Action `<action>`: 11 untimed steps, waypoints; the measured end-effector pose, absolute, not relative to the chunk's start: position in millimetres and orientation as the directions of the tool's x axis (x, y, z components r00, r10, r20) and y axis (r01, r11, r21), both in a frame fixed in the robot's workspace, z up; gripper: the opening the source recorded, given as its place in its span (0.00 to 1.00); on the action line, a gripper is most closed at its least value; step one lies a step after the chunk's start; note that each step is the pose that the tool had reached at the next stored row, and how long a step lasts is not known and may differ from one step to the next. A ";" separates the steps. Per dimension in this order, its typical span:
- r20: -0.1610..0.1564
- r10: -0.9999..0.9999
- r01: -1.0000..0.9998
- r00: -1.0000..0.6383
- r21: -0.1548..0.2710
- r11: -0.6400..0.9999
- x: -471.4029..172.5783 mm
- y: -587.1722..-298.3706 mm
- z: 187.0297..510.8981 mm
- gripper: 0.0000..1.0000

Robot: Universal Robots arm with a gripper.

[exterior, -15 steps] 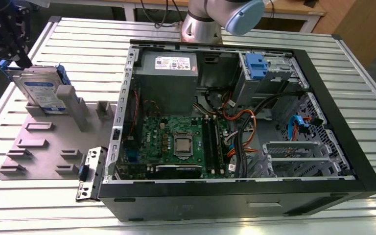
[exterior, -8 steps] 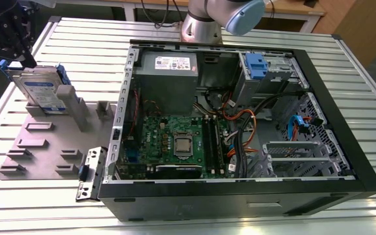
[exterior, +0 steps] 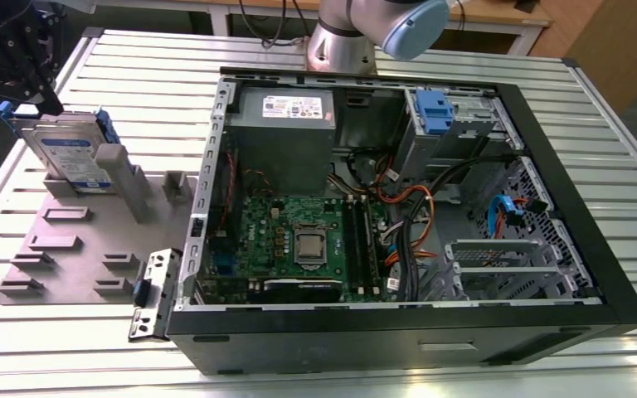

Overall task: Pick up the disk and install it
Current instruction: 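Pick up the disk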

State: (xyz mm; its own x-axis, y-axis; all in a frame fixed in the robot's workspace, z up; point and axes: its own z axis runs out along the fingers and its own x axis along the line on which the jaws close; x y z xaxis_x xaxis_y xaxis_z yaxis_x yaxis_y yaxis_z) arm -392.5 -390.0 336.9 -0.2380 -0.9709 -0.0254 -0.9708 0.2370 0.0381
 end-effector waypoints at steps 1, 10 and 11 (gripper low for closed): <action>-0.025 -0.971 -0.971 -0.238 0.038 0.237 -392.5 -390.0 336.9 0.11; -0.025 -0.971 -0.971 -0.238 0.038 0.237 -392.4 -390.0 336.9 0.35; -0.025 -0.971 -0.971 -0.238 0.038 0.237 -392.4 -390.0 336.9 0.35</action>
State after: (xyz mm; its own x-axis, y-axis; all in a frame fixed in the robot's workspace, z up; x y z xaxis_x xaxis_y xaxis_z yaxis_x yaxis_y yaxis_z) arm -392.4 -390.0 336.9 -0.2380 -0.9709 -0.0254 -0.9708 0.2370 0.0382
